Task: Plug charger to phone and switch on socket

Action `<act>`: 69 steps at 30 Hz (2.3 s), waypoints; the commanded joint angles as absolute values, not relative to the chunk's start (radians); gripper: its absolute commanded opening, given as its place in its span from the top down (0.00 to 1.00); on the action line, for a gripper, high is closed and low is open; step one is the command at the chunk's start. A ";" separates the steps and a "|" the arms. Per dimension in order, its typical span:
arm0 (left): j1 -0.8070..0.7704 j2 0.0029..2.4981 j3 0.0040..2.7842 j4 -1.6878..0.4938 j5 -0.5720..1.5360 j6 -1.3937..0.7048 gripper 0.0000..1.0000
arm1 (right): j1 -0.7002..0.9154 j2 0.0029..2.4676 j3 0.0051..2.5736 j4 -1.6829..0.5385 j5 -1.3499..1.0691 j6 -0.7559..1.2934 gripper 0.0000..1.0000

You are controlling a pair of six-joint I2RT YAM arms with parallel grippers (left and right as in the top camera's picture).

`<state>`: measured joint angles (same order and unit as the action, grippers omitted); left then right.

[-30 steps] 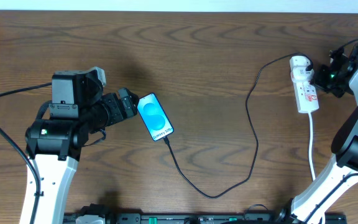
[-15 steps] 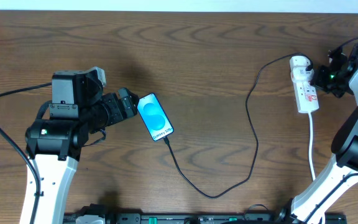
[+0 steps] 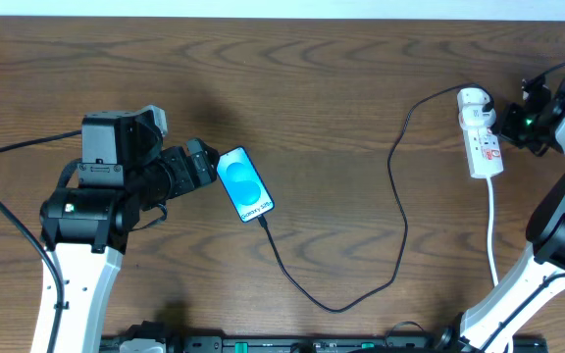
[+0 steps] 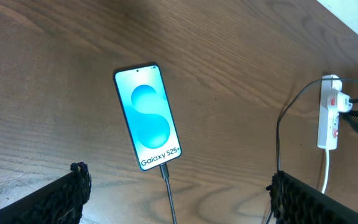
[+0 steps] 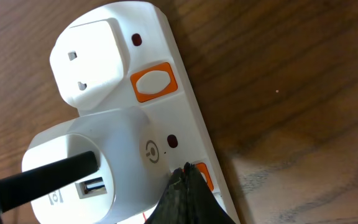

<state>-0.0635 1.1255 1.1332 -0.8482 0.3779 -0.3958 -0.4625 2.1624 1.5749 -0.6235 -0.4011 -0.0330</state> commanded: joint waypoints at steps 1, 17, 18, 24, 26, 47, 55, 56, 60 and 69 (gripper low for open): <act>-0.062 1.118 1.151 -0.847 0.369 -0.393 0.06 | -0.446 2.142 1.563 -0.625 -0.557 -0.023 0.99; -0.062 1.118 1.151 -0.848 0.369 -0.393 0.06 | -0.458 2.133 1.563 -0.572 -0.550 -0.062 0.99; -0.062 1.118 1.151 -0.848 0.369 -0.393 0.06 | -0.458 2.133 1.563 -0.572 -0.547 -0.062 0.99; -0.062 1.118 1.151 -0.848 0.369 -0.393 0.06 | -0.456 2.134 1.561 -0.587 -0.545 -0.067 0.99; -0.062 1.118 1.151 -0.848 0.369 -0.393 0.06 | -0.455 2.134 1.553 -0.587 -0.541 -0.070 0.99; -0.062 1.118 1.151 -0.848 0.369 -0.393 0.06 | -0.415 2.134 1.518 -0.587 -0.522 -0.084 0.99; -0.062 1.118 1.151 -0.848 0.369 -0.393 0.06 | -0.385 2.134 1.488 -0.583 -0.522 -0.084 0.99; -0.062 1.118 1.151 -0.848 0.369 -0.393 0.06 | -0.383 2.134 1.486 -0.583 -0.522 -0.084 0.99; -0.062 1.118 1.151 -0.848 0.369 -0.393 0.06 | -0.372 2.134 1.484 -0.588 -0.523 -0.083 0.99; -0.062 1.118 1.151 -0.848 0.369 -0.393 0.06 | -0.351 2.134 1.484 -0.591 -0.524 -0.083 0.99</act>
<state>-0.0635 1.1255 1.1332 -0.8482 0.3779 -0.3958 -0.4423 2.1334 1.5169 -0.5625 -0.3542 -0.0635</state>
